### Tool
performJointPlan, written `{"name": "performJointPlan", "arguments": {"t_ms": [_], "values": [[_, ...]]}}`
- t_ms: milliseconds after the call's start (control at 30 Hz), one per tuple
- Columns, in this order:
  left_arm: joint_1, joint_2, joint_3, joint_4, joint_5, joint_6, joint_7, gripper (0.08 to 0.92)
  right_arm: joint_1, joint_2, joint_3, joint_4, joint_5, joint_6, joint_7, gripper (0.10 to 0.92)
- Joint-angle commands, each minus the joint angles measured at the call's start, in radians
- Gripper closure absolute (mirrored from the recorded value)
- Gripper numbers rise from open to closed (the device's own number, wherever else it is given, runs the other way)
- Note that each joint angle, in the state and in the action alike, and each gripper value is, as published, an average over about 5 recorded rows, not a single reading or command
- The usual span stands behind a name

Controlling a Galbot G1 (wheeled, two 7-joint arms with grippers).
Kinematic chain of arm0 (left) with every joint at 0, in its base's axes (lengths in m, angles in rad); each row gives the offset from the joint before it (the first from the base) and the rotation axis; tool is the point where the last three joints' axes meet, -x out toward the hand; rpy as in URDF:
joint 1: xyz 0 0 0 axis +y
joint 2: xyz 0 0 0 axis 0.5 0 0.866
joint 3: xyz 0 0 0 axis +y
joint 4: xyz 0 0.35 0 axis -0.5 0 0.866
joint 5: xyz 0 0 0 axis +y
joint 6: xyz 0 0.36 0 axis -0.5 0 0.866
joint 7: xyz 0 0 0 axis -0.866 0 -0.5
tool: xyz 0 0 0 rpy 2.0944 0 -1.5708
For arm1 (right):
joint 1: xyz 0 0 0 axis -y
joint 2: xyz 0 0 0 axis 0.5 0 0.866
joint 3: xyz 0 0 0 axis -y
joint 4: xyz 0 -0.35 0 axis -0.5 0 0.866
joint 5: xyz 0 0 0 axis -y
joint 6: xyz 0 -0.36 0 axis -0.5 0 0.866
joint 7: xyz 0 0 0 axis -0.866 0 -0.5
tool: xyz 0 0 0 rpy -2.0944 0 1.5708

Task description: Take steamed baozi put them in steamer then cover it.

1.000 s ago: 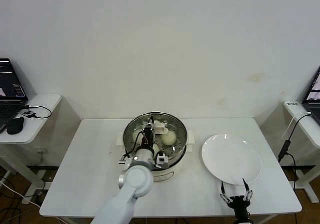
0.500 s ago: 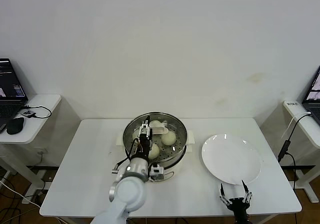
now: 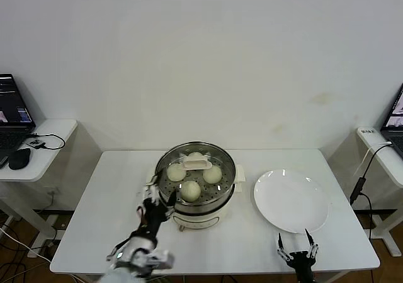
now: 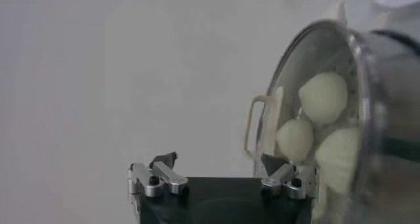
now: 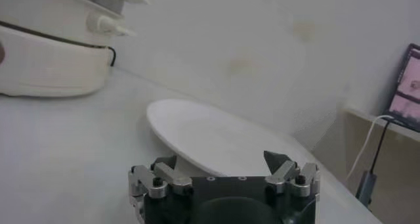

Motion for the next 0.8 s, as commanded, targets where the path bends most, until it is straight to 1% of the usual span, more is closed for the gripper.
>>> {"name": "performJointPlan", "arguments": {"t_ms": [33, 133, 300, 367, 533, 800], "values": [[0.272, 0.052, -0.336, -0.023, -1.196, -0.309, -0.252, 0.177, -0.052, -0.025, -0.043, 0.084, 0.13, -0.046, -0.033, 0.203], [0.28, 0.033, -0.337, 0.013, -1.27, -0.331, -0.265, 0.177, -0.097, -0.058, -0.063, 0.15, 0.202, -0.106, -0.06, 0.203], [0.318, 0.001, -0.331, 0.081, -1.279, -0.386, -0.271, 0.177, -0.181, -0.126, -0.083, 0.261, 0.293, -0.21, -0.09, 0.203], [0.331, -0.008, -0.332, 0.106, -1.28, -0.415, -0.263, 0.177, -0.208, -0.144, -0.092, 0.297, 0.309, -0.238, -0.096, 0.203], [0.369, -0.022, -0.351, 0.125, -1.284, -0.437, -0.197, 0.177, -0.243, -0.152, -0.115, 0.349, 0.315, -0.273, -0.1, 0.203], [0.401, -0.048, -0.328, 0.14, -1.23, -0.446, -0.187, 0.177, -0.263, -0.146, -0.155, 0.407, 0.324, -0.311, -0.085, 0.203]]}}
